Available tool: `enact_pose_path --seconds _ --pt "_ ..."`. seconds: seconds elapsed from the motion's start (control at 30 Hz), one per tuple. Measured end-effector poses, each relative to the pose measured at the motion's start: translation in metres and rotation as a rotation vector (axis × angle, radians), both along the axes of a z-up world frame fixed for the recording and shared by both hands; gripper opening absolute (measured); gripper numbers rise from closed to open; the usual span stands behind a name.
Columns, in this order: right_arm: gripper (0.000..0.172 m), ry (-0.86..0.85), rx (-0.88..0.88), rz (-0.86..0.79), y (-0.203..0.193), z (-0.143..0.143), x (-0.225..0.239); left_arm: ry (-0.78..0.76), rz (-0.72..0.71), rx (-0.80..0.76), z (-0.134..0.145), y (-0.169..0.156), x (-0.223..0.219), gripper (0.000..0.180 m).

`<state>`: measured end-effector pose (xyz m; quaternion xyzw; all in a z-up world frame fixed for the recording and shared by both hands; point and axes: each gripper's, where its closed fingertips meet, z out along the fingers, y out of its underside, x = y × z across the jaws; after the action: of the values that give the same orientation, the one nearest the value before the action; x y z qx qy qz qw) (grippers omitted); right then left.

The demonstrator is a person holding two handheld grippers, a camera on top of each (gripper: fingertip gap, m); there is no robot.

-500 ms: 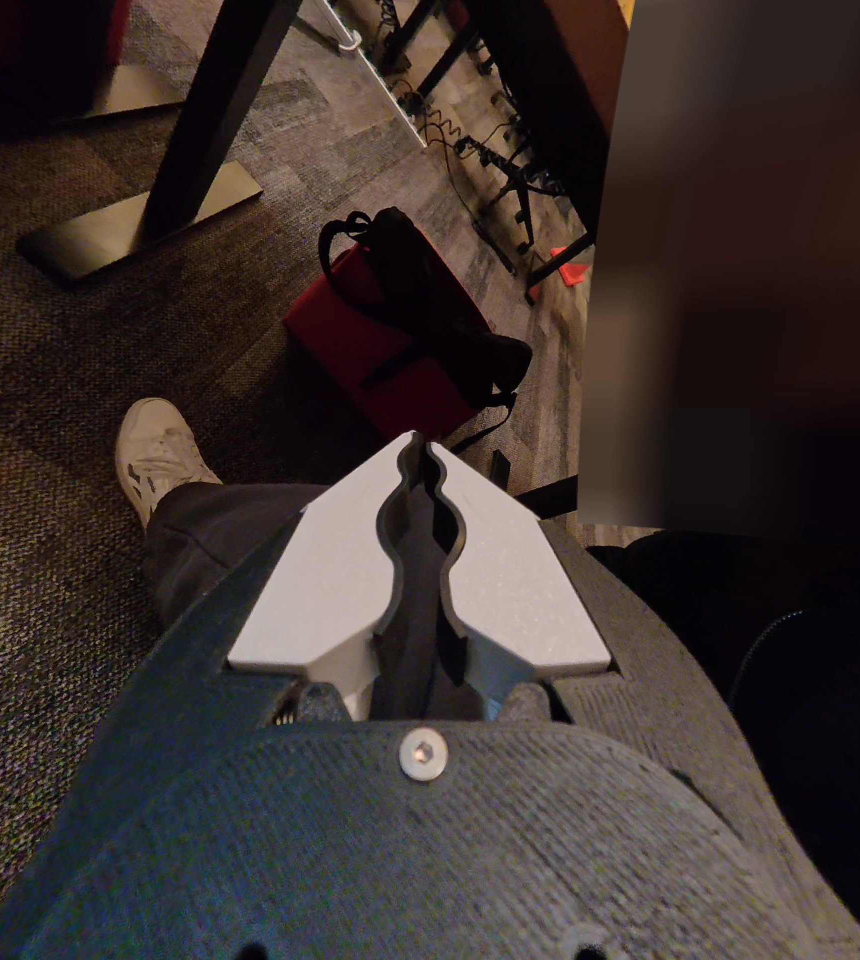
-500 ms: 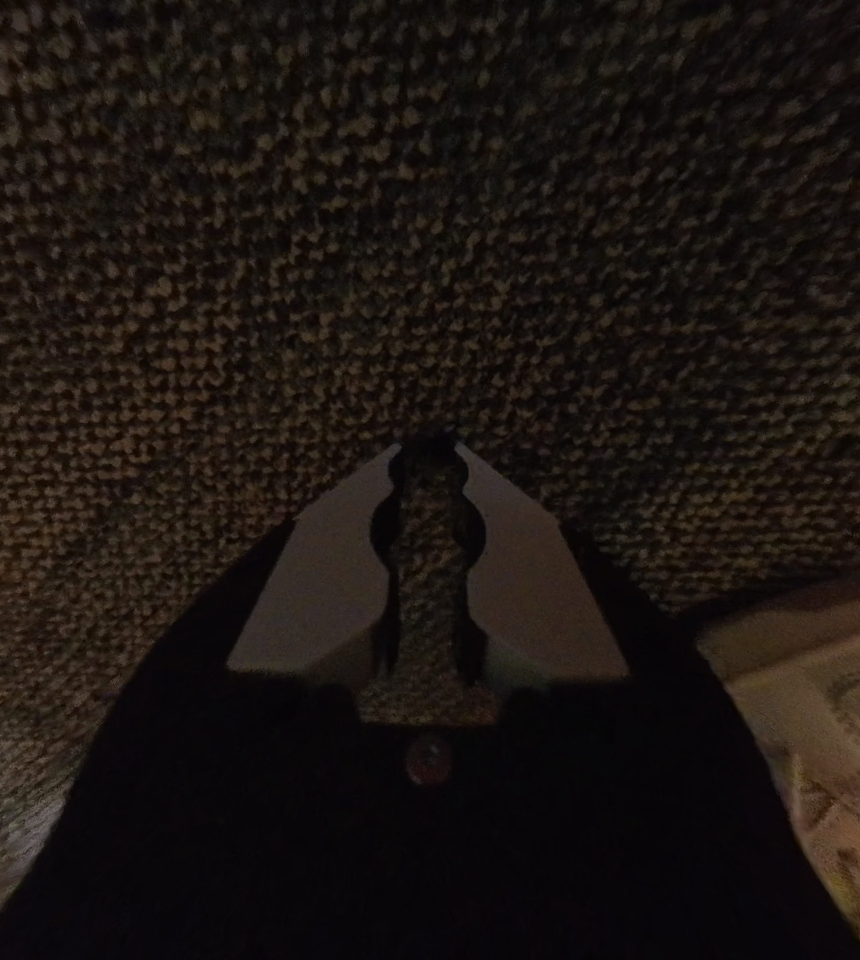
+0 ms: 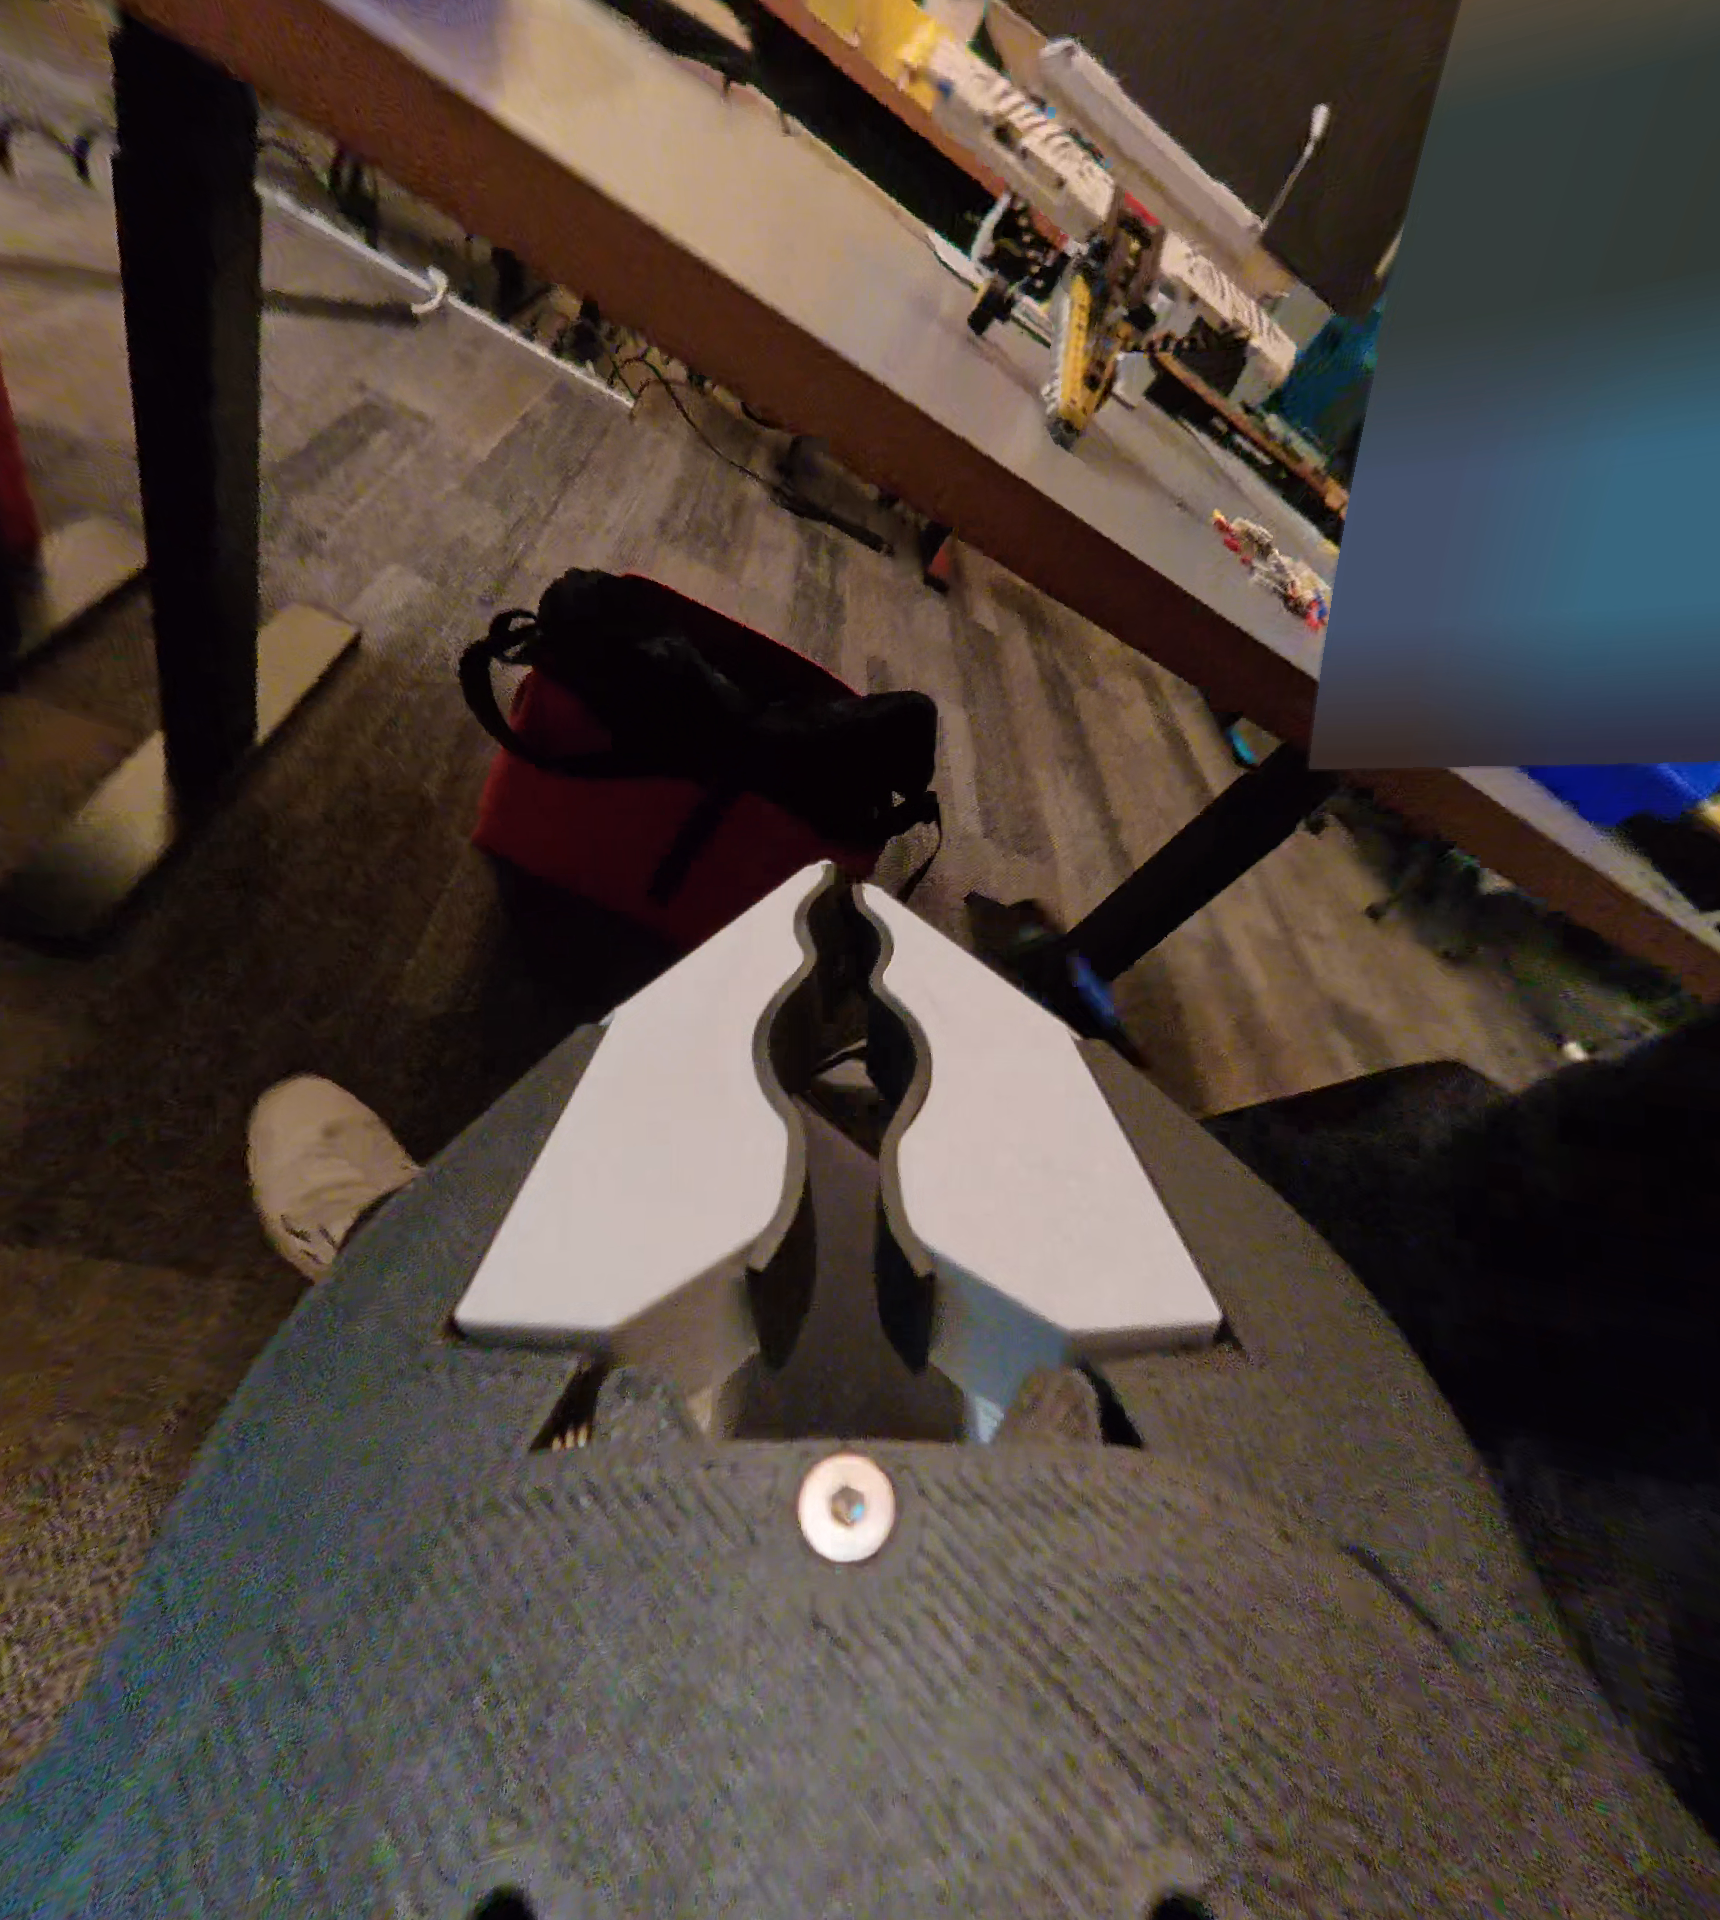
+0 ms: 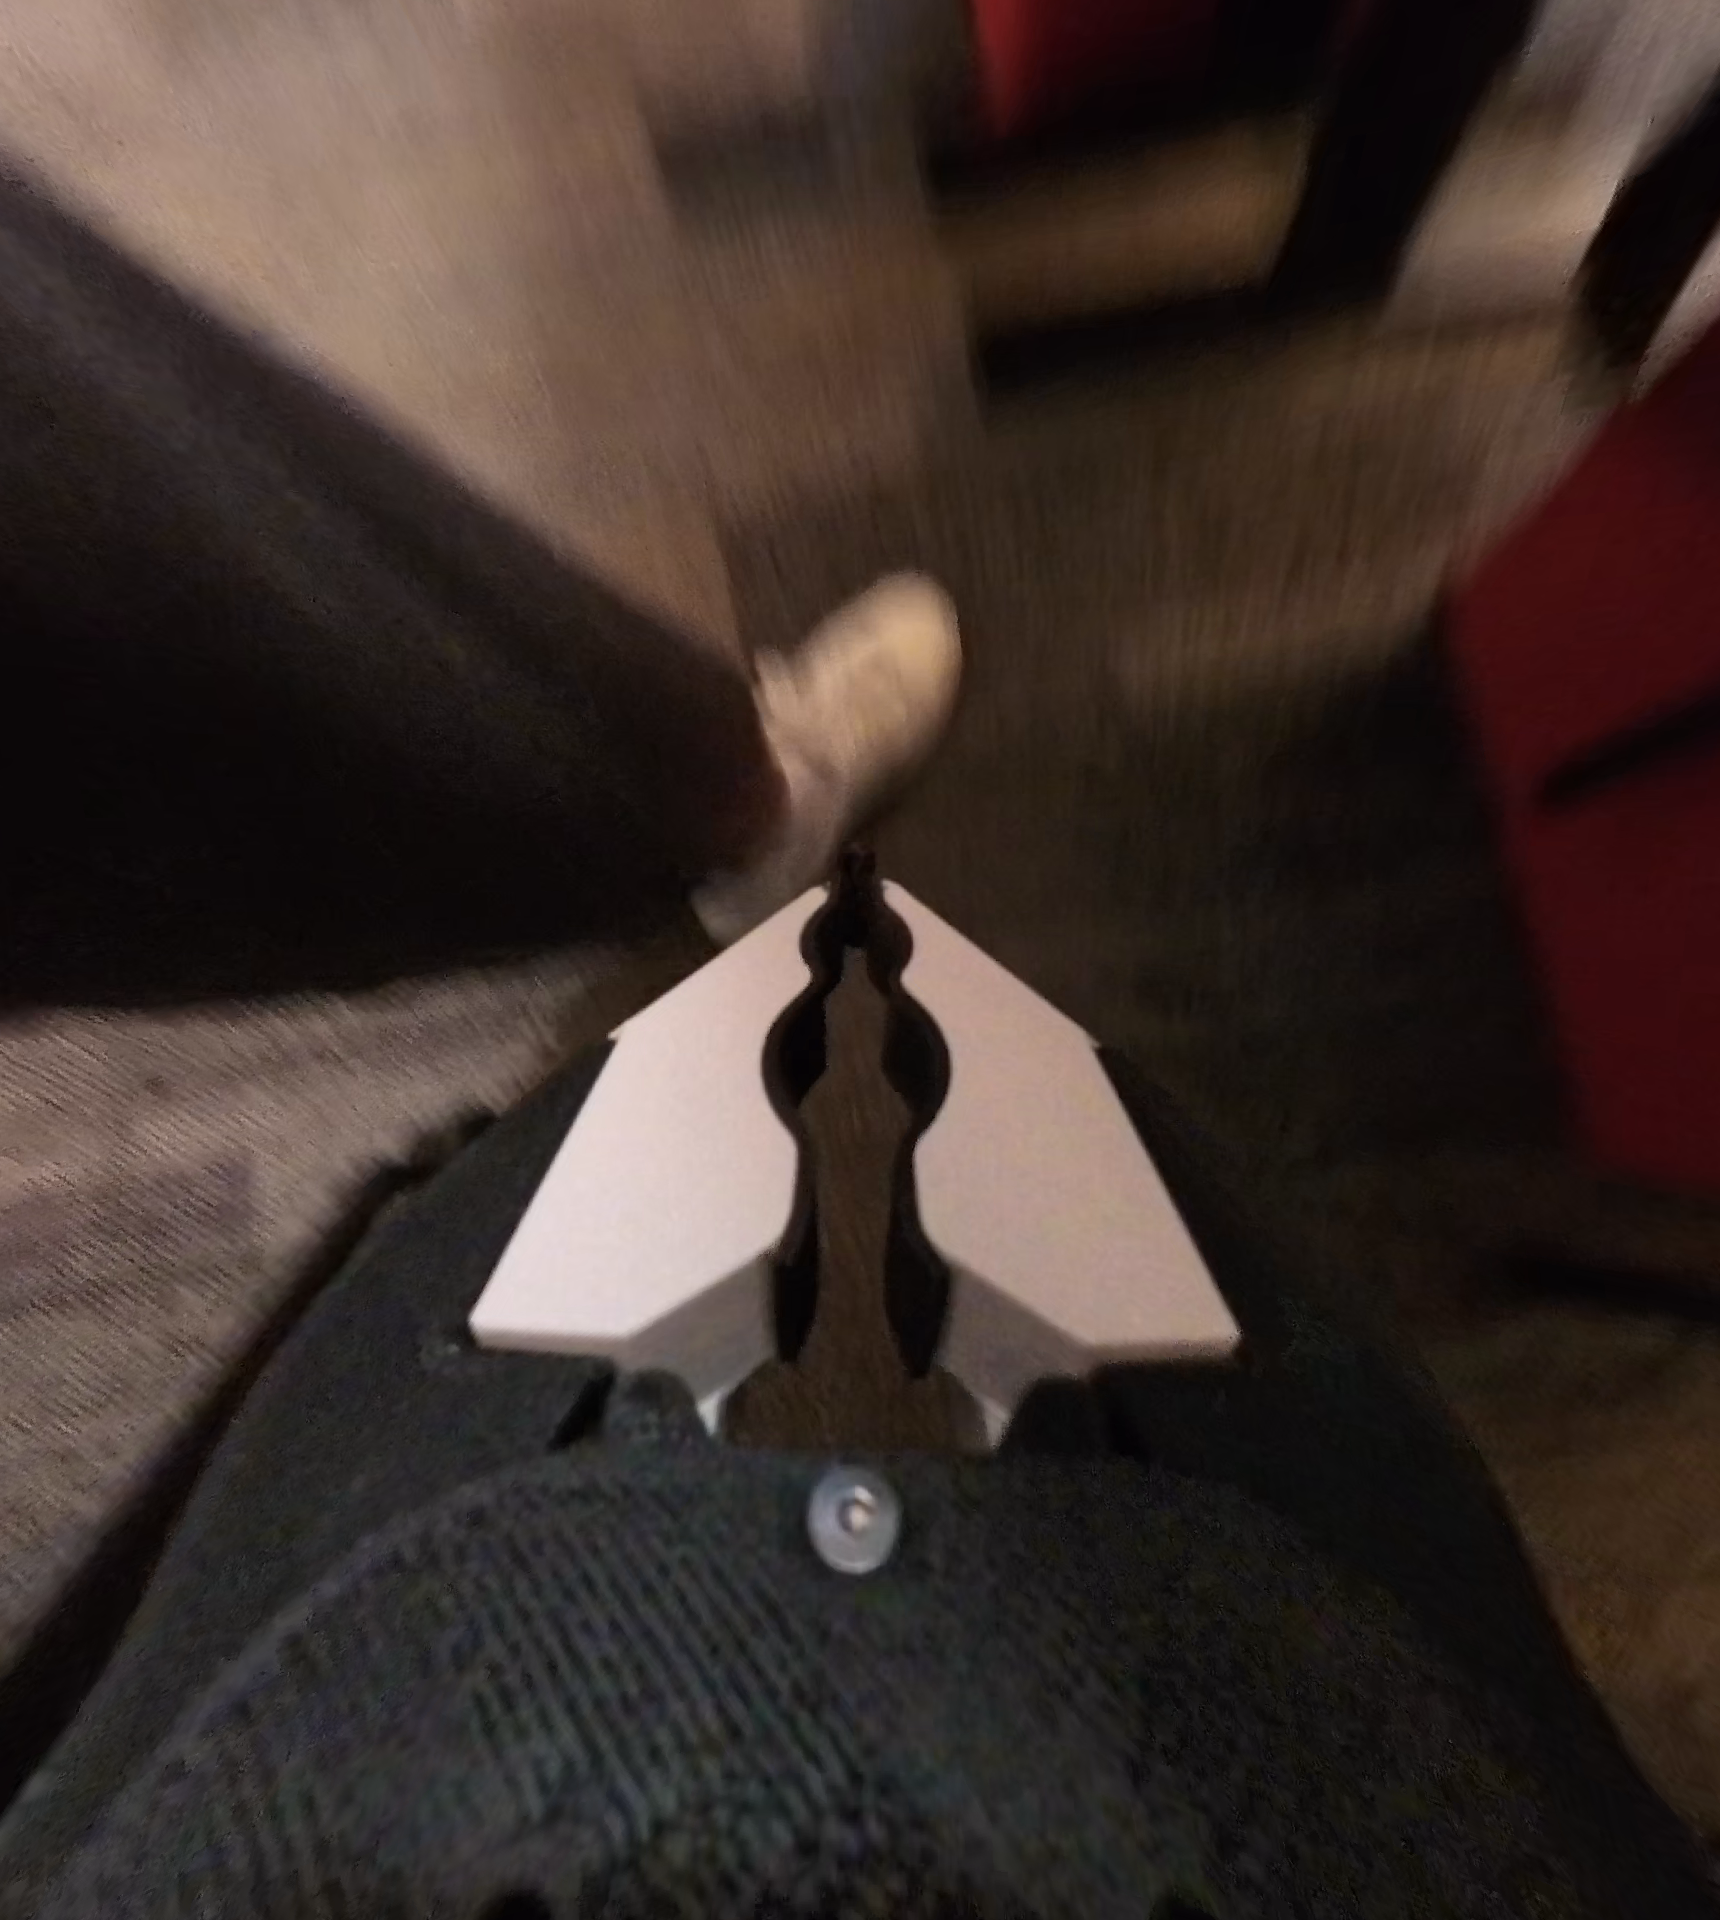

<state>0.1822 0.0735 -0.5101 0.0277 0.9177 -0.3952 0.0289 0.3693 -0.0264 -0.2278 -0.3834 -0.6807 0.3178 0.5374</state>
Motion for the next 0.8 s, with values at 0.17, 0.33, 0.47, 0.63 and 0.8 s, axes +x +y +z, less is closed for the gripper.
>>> enact_pose_path --seconds 0.17,0.33,0.47,0.63,0.8 --pt "0.001 0.09 -0.29 0.051 0.018 0.23 0.05 0.129 -0.049 0.116 0.03 0.021 -0.004 0.0" --pt "0.003 0.314 -0.451 -0.126 0.089 0.409 -0.016 0.227 -0.076 0.193 0.056 0.035 -0.001 0.0" --pt "0.008 0.302 -0.146 -0.388 0.152 0.401 -0.15 0.24 -0.134 0.131 0.074 0.057 -0.002 0.0" --pt "0.015 0.094 0.076 -0.732 0.204 0.329 -0.249 0.204 -0.156 0.052 0.072 0.068 -0.005 0.0" --pt "0.061 0.203 0.036 -0.819 0.207 0.334 -0.272 0.064 -0.091 -0.032 0.042 0.037 0.006 0.0"
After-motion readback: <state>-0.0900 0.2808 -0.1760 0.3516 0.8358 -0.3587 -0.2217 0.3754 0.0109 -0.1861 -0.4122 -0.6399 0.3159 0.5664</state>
